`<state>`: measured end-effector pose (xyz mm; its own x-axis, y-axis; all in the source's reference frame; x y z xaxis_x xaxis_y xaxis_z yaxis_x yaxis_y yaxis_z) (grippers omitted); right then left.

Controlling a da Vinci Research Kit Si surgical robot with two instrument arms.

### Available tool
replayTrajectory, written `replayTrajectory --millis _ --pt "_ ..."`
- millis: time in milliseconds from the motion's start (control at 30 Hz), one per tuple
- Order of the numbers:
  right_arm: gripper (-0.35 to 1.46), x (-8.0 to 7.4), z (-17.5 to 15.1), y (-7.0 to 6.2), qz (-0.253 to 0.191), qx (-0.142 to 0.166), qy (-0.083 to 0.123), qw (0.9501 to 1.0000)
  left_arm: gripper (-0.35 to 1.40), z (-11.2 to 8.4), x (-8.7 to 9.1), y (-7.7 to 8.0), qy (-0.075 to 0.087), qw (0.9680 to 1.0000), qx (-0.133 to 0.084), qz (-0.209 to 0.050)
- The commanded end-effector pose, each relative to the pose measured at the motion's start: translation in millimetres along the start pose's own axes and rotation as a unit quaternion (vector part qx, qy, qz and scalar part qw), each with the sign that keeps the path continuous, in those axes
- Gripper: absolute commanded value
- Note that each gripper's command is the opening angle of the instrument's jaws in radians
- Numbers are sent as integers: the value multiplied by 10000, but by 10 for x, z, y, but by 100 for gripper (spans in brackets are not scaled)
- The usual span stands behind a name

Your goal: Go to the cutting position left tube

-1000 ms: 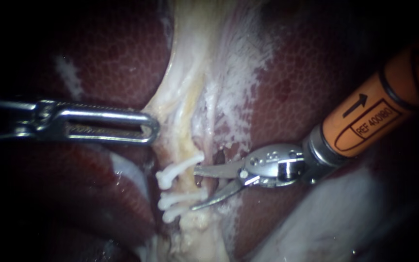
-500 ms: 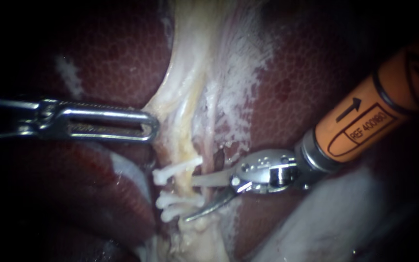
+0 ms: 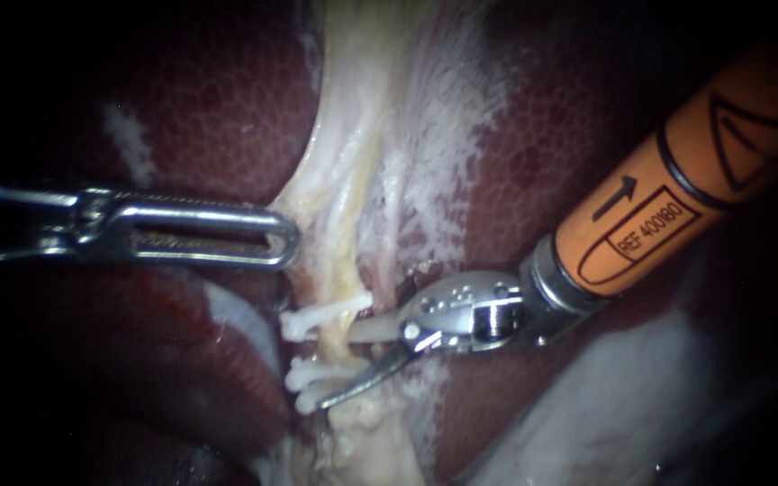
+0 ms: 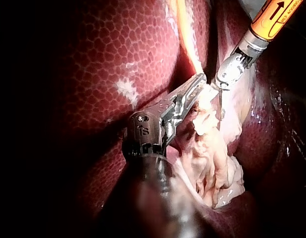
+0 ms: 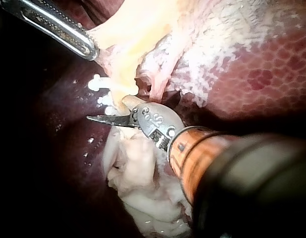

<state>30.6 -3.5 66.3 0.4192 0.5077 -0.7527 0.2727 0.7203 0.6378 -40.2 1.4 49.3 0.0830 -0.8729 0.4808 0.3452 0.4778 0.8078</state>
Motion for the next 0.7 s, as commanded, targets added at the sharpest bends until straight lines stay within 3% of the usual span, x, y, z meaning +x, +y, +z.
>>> replayTrajectory --millis 33,200,700 --pt "93 0 1 1 51 6 -2 10000 -35 0 0 1 -1 10000 -3 2" --pt "90 3 6 3 232 -6 18 9997 -35 2 2 6 1 10000 2 9" --pt "51 -1 4 8 455 19 16 9990 -35 4 5 9 -1 10000 -2 17"
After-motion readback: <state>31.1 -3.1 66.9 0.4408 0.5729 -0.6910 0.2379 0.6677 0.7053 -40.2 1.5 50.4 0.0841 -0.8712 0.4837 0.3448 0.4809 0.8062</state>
